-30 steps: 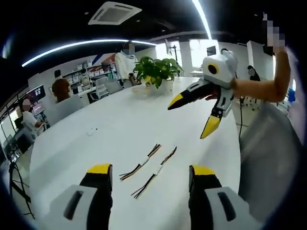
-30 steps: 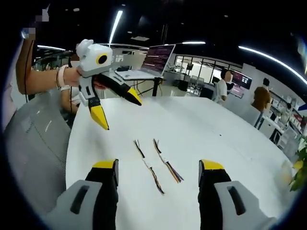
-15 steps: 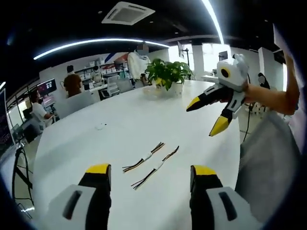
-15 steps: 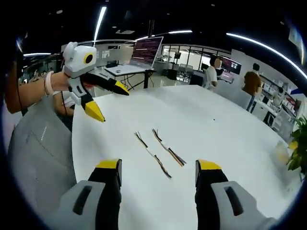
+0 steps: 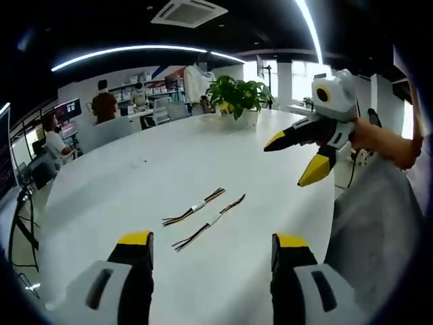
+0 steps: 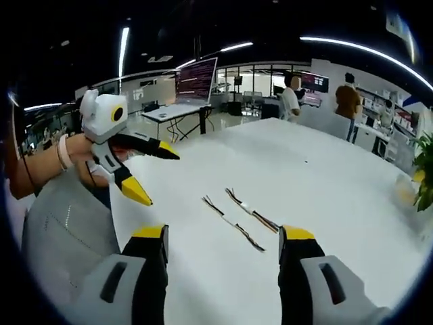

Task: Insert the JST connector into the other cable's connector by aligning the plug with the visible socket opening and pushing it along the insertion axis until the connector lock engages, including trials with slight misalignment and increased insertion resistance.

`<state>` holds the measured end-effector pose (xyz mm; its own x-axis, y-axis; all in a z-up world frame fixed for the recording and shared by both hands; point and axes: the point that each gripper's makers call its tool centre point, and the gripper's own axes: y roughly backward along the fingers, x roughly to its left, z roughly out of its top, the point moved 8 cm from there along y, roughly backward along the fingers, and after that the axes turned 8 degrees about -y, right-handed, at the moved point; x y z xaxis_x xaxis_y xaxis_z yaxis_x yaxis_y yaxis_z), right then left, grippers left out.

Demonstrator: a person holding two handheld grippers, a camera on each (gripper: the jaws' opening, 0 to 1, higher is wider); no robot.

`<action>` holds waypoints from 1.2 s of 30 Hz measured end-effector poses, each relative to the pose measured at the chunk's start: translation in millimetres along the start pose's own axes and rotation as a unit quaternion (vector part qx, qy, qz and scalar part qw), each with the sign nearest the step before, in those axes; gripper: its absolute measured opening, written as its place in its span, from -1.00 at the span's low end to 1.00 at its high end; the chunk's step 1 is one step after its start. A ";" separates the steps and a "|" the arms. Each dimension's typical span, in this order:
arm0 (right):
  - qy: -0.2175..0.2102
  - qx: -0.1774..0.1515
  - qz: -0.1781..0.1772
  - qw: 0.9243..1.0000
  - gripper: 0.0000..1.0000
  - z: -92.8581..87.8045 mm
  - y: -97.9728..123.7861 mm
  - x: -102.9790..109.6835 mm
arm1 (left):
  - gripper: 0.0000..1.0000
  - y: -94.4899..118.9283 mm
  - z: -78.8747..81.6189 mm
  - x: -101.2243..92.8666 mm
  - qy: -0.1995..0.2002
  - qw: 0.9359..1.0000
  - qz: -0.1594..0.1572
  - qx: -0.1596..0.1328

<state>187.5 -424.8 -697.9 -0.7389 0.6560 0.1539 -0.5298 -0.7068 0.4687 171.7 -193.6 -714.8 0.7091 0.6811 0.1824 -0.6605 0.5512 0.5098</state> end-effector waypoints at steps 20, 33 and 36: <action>-0.009 -0.011 -0.010 1.000 0.29 -1.4 8.3 -3.9 | 0.37 5.2 -2.0 5.5 0.024 0.999 0.016 -0.038; -0.003 0.003 -0.006 1.000 0.30 -5.1 5.8 0.2 | 0.43 6.6 -9.5 6.2 0.063 0.997 0.017 -0.033; 0.001 0.009 -0.008 1.000 0.31 -6.8 5.5 0.6 | 0.43 8.6 -9.7 7.4 0.086 0.995 0.017 -0.044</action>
